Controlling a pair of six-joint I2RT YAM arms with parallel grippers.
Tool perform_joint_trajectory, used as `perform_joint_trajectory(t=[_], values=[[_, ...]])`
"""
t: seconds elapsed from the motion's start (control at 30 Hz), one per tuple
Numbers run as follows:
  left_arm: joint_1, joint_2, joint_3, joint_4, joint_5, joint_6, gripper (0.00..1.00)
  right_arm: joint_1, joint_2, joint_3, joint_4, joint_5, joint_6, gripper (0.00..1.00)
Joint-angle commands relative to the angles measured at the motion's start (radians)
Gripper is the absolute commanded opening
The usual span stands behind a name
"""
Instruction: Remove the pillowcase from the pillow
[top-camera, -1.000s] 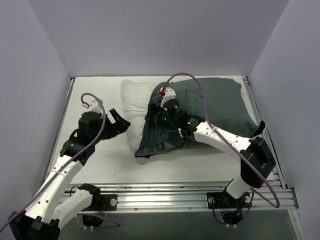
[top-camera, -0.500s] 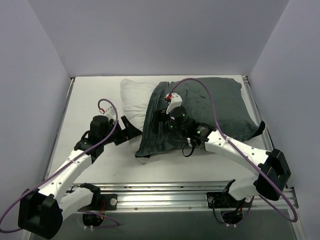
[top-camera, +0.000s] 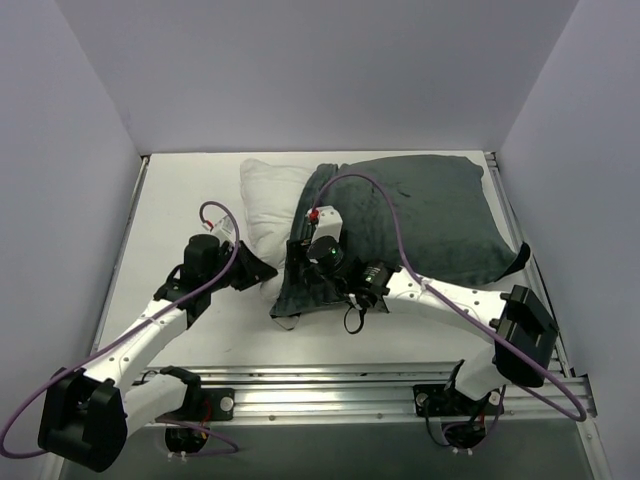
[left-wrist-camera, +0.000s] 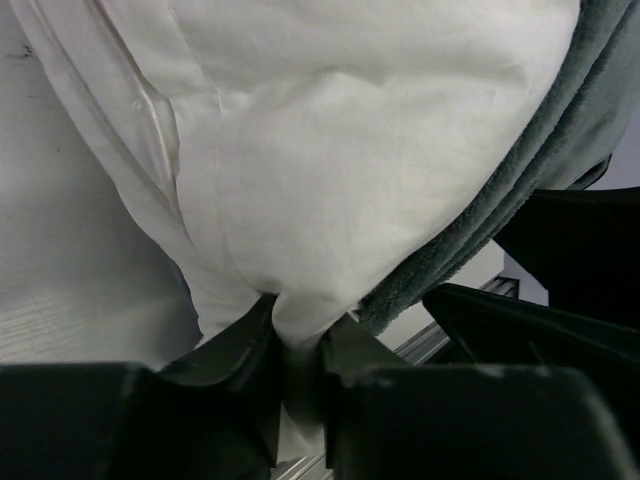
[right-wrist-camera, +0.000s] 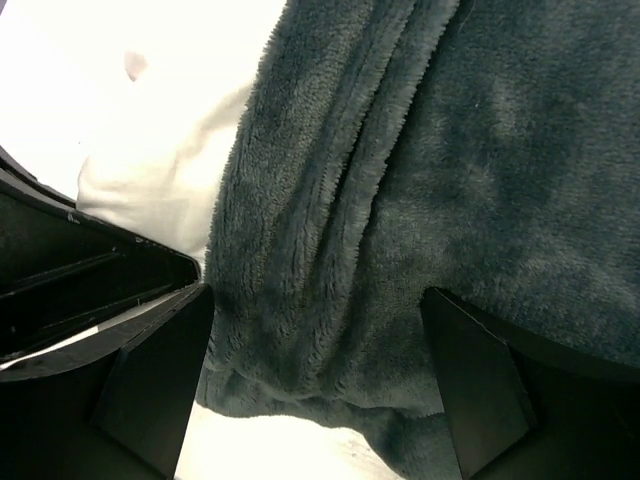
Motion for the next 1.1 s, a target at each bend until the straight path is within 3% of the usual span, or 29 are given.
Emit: perform_joint_trajectory(t=[0.0,0.07,0.23,0.33,0.43,0.47,0.57,0.73,0.9,1.07], values=[[-0.006,-0.026,-0.021,0.052,0.039,0.001,0.17,0.017,0.029,0.057,-0.002,0.104,0.039,0.80],[-0.010,-0.028,-0.030,0.062,0.048,-0.011,0.03,0.023,0.049,0.078,-0.003,0.116,0.048,0.80],[-0.032,-0.042,-0.018,0.100,0.059,-0.026,0.02,0.060,0.126,0.158,-0.125,0.225,0.088,0.80],[-0.035,-0.062,0.019,0.042,0.041,-0.019,0.02,0.063,0.177,0.175,-0.205,0.308,0.131,0.70],[-0.033,-0.091,0.086,-0.056,0.004,0.012,0.02,0.051,0.200,0.150,-0.290,0.397,0.176,0.39],[-0.030,-0.098,0.111,-0.093,-0.019,0.036,0.02,0.041,0.197,0.138,-0.311,0.415,0.188,0.20],[-0.015,-0.123,0.218,-0.243,-0.111,0.081,0.02,-0.051,0.149,0.074,-0.373,0.452,0.213,0.00],[0.076,-0.146,0.392,-0.414,-0.159,0.130,0.02,-0.312,-0.047,-0.026,-0.397,0.439,0.173,0.00],[0.186,-0.177,0.604,-0.515,-0.156,0.181,0.02,-0.569,-0.179,-0.021,-0.451,0.414,0.118,0.00],[0.241,-0.175,0.746,-0.593,-0.211,0.228,0.02,-0.690,-0.248,-0.061,-0.382,0.244,0.067,0.00]])
